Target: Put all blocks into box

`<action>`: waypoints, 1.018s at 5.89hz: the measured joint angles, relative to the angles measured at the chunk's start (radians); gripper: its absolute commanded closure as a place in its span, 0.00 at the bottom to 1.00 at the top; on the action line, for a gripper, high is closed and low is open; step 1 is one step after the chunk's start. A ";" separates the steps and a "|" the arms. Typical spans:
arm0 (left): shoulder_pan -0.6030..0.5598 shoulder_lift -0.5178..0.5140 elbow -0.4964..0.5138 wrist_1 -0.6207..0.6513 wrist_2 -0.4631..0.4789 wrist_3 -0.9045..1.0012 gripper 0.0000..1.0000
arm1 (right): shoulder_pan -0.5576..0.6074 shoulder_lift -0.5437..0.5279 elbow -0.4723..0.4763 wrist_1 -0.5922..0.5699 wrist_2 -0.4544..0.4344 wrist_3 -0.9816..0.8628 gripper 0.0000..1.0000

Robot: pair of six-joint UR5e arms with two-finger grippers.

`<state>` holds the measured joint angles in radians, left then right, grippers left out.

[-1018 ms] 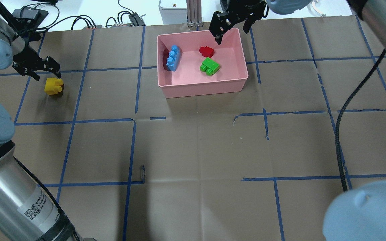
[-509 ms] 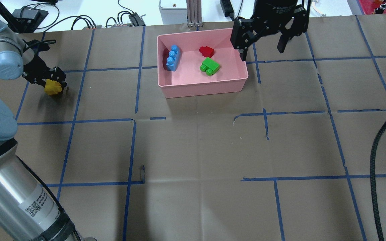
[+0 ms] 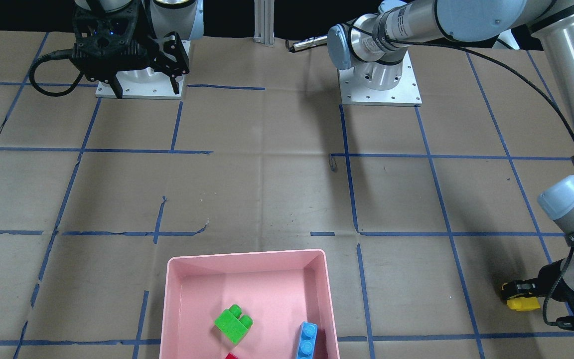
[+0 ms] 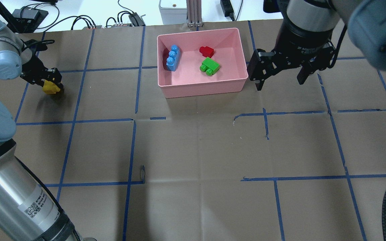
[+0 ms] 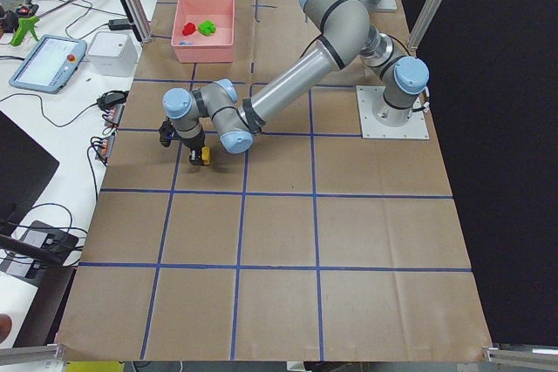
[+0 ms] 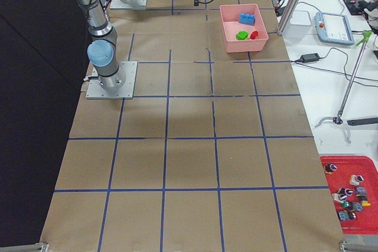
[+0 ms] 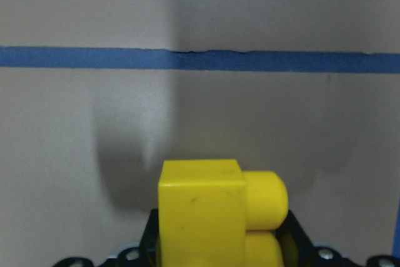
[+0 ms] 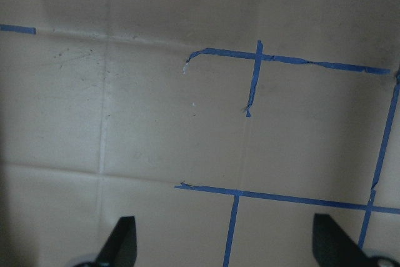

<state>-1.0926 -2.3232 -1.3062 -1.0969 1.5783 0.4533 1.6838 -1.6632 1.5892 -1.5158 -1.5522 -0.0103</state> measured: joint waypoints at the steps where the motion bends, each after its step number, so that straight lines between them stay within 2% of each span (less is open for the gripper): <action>1: -0.001 0.032 0.020 -0.030 0.017 -0.004 0.79 | -0.004 -0.044 0.066 -0.056 0.000 -0.001 0.00; 2: -0.003 0.101 0.047 -0.118 0.020 -0.006 0.79 | -0.017 -0.058 0.088 -0.075 0.000 -0.003 0.00; 4: -0.023 0.241 0.117 -0.377 -0.012 -0.031 0.78 | -0.082 -0.060 0.096 -0.079 0.005 -0.009 0.00; 5: -0.069 0.263 0.142 -0.438 -0.045 -0.112 0.78 | -0.105 -0.060 0.095 -0.078 0.007 -0.011 0.00; 6: -0.163 0.267 0.160 -0.454 -0.062 -0.263 0.78 | -0.113 -0.060 0.097 -0.077 0.008 -0.011 0.00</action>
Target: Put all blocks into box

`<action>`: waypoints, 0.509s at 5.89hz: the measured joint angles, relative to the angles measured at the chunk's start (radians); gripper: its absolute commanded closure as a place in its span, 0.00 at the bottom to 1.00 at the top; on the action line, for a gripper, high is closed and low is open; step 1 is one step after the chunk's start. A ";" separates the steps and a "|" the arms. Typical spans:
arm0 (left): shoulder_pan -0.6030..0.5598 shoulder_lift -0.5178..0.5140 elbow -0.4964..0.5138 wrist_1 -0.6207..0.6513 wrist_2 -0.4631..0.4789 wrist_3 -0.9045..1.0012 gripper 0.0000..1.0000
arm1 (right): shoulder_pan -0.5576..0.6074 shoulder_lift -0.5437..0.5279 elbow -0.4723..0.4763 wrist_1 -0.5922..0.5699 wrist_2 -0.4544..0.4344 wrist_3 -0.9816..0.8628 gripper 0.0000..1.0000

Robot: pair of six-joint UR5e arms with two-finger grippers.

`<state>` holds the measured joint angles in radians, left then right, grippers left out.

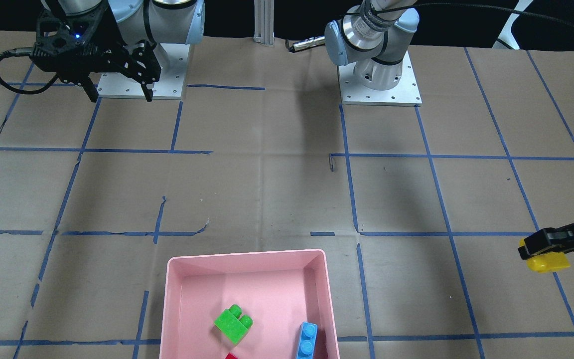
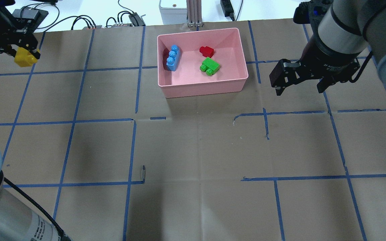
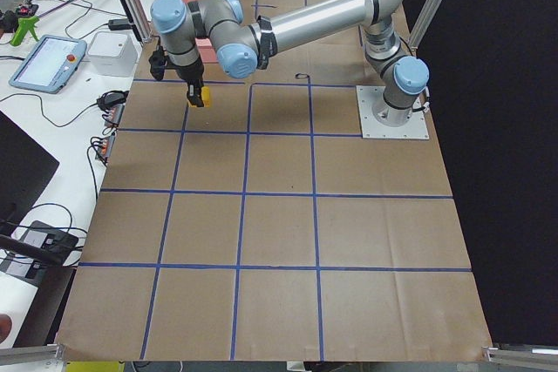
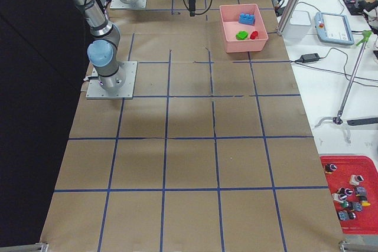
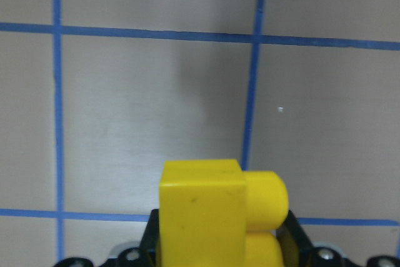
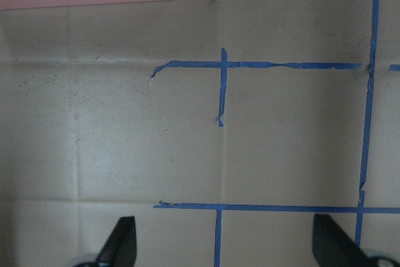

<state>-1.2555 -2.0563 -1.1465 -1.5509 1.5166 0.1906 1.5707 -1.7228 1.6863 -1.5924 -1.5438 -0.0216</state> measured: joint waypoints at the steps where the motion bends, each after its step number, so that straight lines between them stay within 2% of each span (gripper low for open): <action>1: -0.125 -0.007 0.022 0.001 -0.019 -0.199 0.78 | -0.002 0.000 0.003 0.001 0.001 0.000 0.00; 3: -0.329 -0.077 0.084 0.042 -0.071 -0.496 0.78 | -0.003 0.000 0.009 0.002 0.003 0.001 0.00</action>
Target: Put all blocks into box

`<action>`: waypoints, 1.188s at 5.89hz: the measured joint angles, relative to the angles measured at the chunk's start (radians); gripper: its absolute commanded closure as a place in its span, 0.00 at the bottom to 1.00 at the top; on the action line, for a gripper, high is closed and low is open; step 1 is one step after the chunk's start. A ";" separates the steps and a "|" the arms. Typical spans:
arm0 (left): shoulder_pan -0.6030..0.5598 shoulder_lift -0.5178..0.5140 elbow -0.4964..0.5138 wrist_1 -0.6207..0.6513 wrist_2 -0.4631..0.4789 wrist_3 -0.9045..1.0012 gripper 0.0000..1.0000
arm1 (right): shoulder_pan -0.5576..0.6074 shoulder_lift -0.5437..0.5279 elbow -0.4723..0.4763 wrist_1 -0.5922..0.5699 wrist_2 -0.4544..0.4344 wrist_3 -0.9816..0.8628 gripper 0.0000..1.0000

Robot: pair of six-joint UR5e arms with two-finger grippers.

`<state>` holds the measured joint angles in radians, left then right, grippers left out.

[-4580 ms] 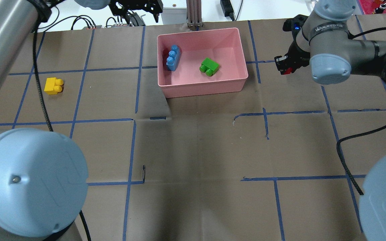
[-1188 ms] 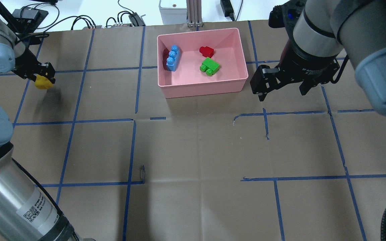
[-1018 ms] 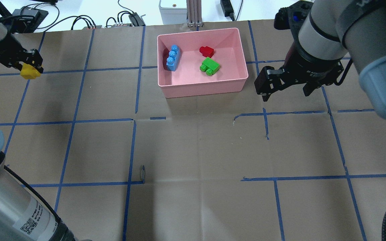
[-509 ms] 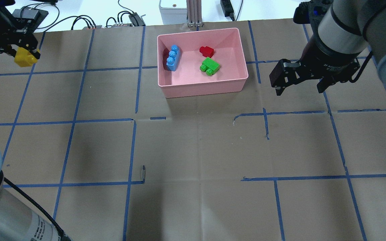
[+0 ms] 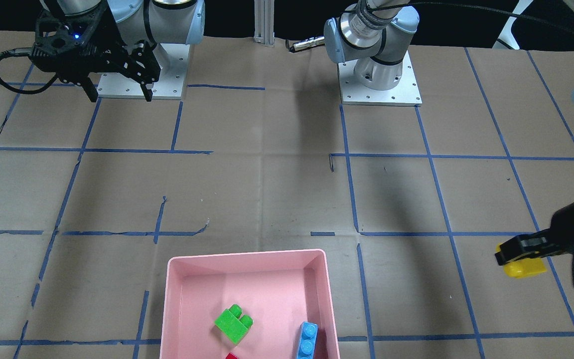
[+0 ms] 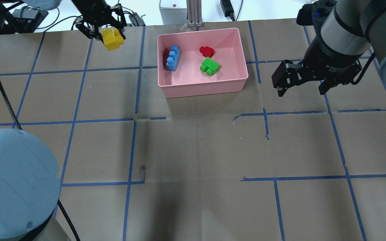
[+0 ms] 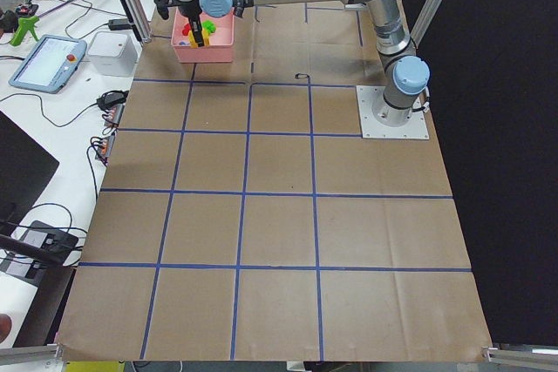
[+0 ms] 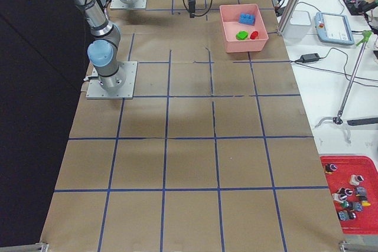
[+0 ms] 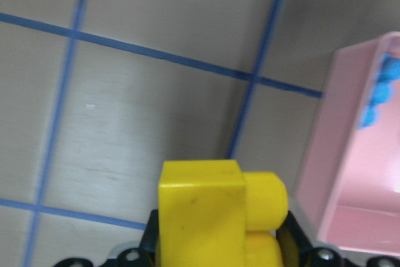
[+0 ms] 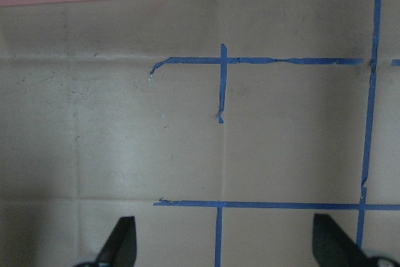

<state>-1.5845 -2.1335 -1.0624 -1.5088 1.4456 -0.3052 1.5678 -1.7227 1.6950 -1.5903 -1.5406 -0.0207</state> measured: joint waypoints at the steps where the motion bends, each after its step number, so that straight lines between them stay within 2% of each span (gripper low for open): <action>1: -0.084 -0.066 0.017 0.078 -0.004 -0.097 0.78 | 0.000 0.000 0.003 0.001 0.001 0.000 0.00; 2: -0.147 -0.142 0.021 0.184 -0.001 -0.178 0.74 | 0.000 0.000 0.003 0.000 0.002 -0.001 0.00; 3: -0.184 -0.205 0.021 0.264 0.006 -0.223 0.29 | 0.000 0.000 0.003 -0.001 0.002 0.000 0.00; 4: -0.200 -0.234 0.017 0.295 0.017 -0.230 0.01 | 0.001 0.000 0.003 -0.001 0.004 0.000 0.00; 6: -0.203 -0.206 0.011 0.298 0.024 -0.199 0.01 | 0.001 0.000 0.003 -0.001 0.005 0.000 0.00; 7: -0.187 -0.161 0.008 0.277 0.025 -0.147 0.00 | 0.001 0.001 0.003 -0.001 0.005 0.001 0.00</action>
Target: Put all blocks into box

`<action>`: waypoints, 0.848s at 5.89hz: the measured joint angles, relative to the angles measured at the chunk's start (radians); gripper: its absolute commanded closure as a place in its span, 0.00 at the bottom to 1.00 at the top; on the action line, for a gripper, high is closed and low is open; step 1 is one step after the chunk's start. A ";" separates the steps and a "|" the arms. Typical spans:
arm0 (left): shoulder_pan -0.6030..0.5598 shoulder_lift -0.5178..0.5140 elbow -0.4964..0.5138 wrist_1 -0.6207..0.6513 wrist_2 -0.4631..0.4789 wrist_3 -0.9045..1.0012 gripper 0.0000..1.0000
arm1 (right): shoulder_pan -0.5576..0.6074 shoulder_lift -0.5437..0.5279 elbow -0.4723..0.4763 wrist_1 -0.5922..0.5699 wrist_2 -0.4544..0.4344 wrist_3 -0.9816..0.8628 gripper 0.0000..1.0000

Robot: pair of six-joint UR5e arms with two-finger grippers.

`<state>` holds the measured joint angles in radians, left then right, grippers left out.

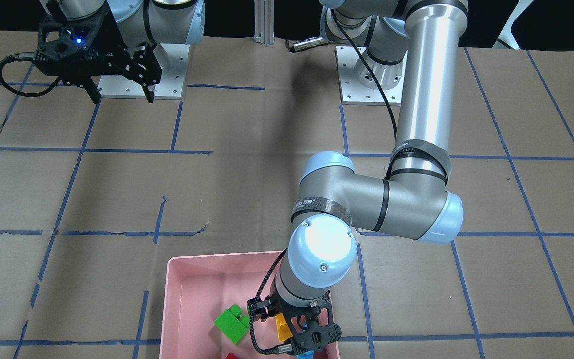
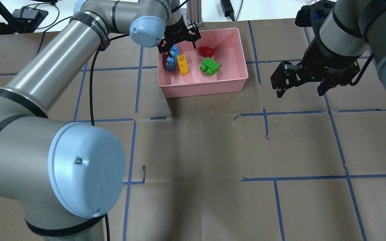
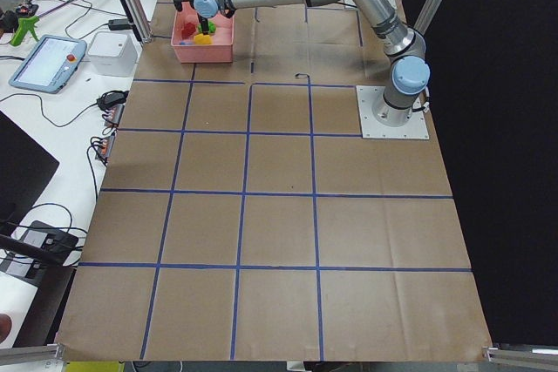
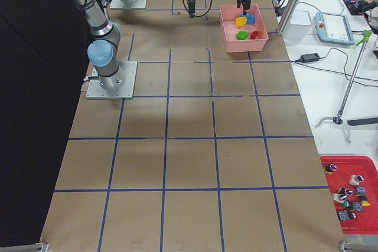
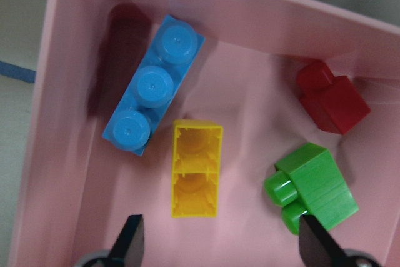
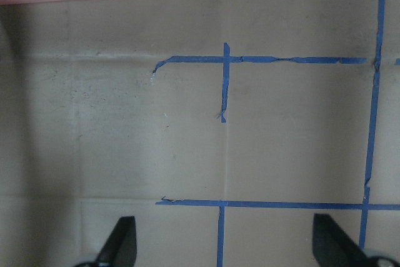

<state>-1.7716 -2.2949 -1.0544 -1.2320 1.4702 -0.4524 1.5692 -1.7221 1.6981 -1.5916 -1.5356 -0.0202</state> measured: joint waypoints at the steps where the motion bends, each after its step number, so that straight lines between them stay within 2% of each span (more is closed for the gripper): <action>1: 0.035 0.060 -0.006 -0.063 0.000 0.100 0.01 | 0.000 0.000 0.000 0.000 0.000 0.000 0.00; 3: 0.110 0.235 -0.089 -0.229 0.031 0.323 0.01 | 0.000 0.000 0.000 0.001 0.001 0.000 0.00; 5: 0.189 0.472 -0.315 -0.267 0.073 0.496 0.01 | 0.000 0.000 0.000 0.000 0.001 0.001 0.00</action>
<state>-1.5822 -1.8233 -1.3694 -1.4992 1.5428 0.0436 1.5692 -1.7221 1.6981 -1.5912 -1.5348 -0.0194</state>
